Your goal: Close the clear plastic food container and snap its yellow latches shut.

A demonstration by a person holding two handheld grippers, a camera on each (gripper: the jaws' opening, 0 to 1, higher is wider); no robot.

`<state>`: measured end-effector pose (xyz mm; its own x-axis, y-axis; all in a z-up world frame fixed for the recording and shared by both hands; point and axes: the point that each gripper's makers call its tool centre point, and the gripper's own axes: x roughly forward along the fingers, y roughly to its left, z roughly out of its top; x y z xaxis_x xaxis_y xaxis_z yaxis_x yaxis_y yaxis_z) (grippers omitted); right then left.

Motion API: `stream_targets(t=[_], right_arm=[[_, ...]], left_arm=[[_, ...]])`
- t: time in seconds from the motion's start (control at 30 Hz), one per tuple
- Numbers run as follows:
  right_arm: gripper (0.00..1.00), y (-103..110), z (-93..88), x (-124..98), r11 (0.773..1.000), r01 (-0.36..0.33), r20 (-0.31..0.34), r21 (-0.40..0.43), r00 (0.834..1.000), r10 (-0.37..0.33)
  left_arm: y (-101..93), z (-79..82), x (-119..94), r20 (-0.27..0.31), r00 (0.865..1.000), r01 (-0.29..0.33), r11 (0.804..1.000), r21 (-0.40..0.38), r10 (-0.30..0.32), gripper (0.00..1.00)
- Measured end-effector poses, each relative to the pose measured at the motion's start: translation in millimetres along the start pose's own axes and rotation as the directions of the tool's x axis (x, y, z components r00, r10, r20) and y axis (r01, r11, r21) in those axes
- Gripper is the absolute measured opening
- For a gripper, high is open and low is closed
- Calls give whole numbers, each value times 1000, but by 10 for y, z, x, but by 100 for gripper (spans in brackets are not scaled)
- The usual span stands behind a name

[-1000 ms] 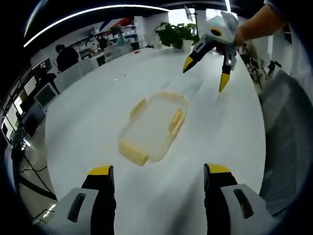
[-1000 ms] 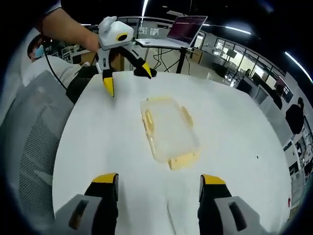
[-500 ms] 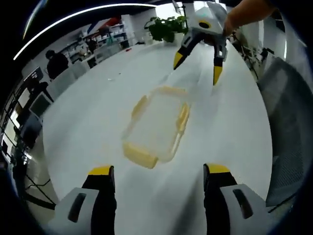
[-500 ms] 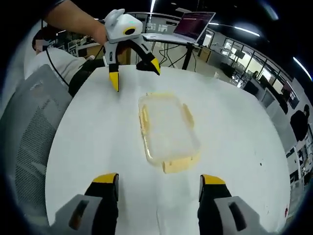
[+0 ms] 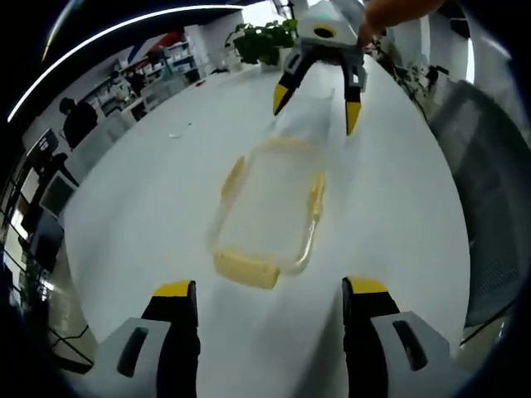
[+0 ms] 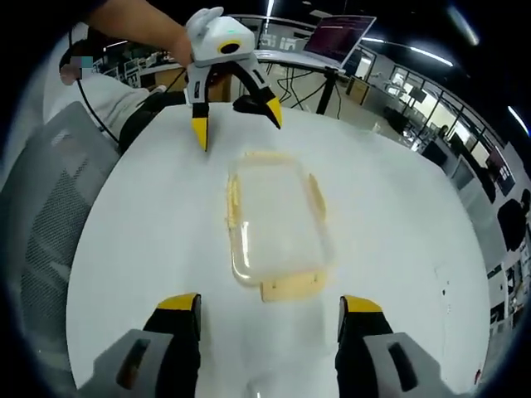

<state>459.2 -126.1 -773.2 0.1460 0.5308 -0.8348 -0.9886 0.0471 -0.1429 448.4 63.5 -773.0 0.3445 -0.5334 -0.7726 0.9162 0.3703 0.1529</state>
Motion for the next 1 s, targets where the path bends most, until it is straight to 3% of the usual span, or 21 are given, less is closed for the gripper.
stream_targets(t=[0.23, 0.43, 1.0], right_arm=[[65, -68, 43, 79, 999, -34, -22, -42, 999, 33], [65, -110, 94, 129, 997, -64, -19, -33, 998, 63], [63, -163, 54, 291, 989, -128, -72, -71, 990, 123]], left_arm=[[8, -13, 53, -13, 999, 48, 998, 49, -48, 69], [97, 18, 90, -24, 998, 53, 995, 84, -51, 69], [177, -31, 229, -77, 992, 115, 981, 154, -104, 63]])
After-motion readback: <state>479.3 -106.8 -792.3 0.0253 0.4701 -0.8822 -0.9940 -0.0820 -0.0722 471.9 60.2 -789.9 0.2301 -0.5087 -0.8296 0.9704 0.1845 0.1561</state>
